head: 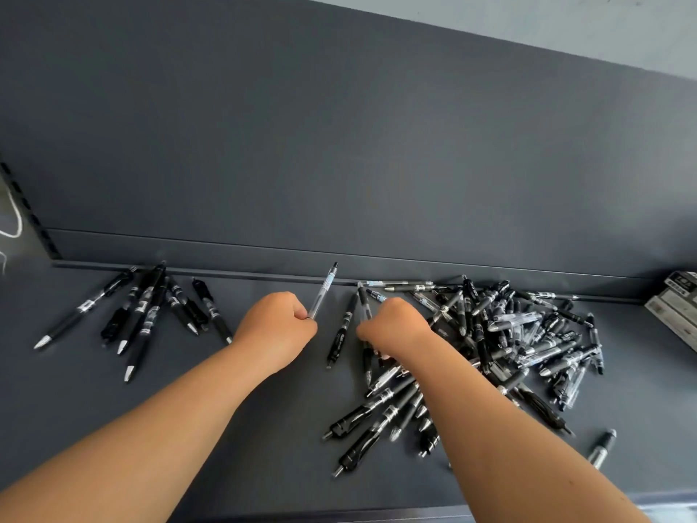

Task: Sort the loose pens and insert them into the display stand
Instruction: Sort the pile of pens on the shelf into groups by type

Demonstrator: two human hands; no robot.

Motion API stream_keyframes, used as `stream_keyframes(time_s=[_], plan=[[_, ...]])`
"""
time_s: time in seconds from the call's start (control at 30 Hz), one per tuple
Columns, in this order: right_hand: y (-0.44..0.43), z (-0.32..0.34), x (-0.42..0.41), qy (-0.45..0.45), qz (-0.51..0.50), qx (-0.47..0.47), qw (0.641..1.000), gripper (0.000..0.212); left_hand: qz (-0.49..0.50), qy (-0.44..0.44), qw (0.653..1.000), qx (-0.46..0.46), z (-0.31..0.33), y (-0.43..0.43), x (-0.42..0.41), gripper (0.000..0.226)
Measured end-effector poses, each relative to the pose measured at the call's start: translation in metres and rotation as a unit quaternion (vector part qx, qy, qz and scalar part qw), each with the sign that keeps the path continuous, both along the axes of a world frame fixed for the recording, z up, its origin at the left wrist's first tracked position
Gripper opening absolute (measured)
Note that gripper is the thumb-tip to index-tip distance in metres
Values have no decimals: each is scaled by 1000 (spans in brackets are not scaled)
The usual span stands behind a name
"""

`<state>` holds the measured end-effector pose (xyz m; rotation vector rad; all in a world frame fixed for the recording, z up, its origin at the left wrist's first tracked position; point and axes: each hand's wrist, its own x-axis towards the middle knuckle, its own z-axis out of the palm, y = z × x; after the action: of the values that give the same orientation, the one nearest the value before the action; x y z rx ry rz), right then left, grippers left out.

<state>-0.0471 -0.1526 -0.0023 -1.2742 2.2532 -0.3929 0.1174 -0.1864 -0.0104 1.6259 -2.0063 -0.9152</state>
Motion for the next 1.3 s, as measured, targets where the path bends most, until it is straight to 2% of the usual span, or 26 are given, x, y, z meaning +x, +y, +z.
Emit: stream_keyframes(time_s=[0.13,0.2,0.47,0.67,0.83,1.0,1.2,1.3], plan=[[16,4,-7,-175,-46,-99,978,12,-4,63,998,16,9,3,4,9],[28,11,-13,-220,-38,-137,965,12,-13,94,995,17,18,7,0,5],[89,48,-76,-221,21,-197,955,18,-85,169,982,17,55,42,-63,4],[150,64,-184,-240,-5,-214,947,17,-125,186,974,24,63,92,-175,4],[199,55,-295,-214,-51,-179,959,15,-163,174,970,57,53,141,-292,6],[220,38,-378,-208,-90,-133,965,23,-152,150,971,106,38,167,-381,10],[212,18,-428,-199,-84,-78,973,13,-126,41,986,100,16,166,-449,15],[204,10,-438,-182,-84,-63,978,20,-113,-24,990,84,3,163,-470,14]])
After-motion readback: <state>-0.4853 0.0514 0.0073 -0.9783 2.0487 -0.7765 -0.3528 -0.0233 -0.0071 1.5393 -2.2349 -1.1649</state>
